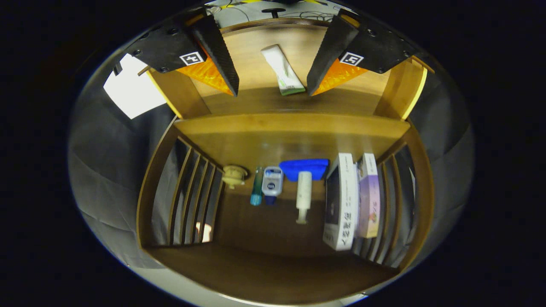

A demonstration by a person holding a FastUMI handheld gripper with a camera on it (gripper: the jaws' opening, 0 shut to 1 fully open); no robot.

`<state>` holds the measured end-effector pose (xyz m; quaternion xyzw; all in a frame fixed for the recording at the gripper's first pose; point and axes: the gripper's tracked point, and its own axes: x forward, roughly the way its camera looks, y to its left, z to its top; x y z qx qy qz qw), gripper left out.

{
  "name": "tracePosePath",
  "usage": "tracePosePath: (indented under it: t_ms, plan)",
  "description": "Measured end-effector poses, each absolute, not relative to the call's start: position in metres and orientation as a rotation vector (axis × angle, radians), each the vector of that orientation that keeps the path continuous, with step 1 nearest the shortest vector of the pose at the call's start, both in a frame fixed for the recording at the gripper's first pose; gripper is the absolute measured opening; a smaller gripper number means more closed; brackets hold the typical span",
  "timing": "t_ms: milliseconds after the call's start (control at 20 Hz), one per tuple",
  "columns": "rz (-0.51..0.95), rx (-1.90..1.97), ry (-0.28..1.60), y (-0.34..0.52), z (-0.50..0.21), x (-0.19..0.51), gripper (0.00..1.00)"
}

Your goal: Pull open the drawer, take out the items inside it, and place them on the countertop above the cabinet.

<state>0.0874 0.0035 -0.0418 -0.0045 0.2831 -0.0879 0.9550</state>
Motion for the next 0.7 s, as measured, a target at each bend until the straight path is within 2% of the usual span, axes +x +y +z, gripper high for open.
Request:
tracePosePath:
  t_ms: [250, 700]
  plan:
    - [-0.128, 0.070, 0.743, 0.010, -0.087, 0.106, 1.00]
    - [-0.081, -0.035, 0.992, 0.002, -0.142, 0.111, 1.00]
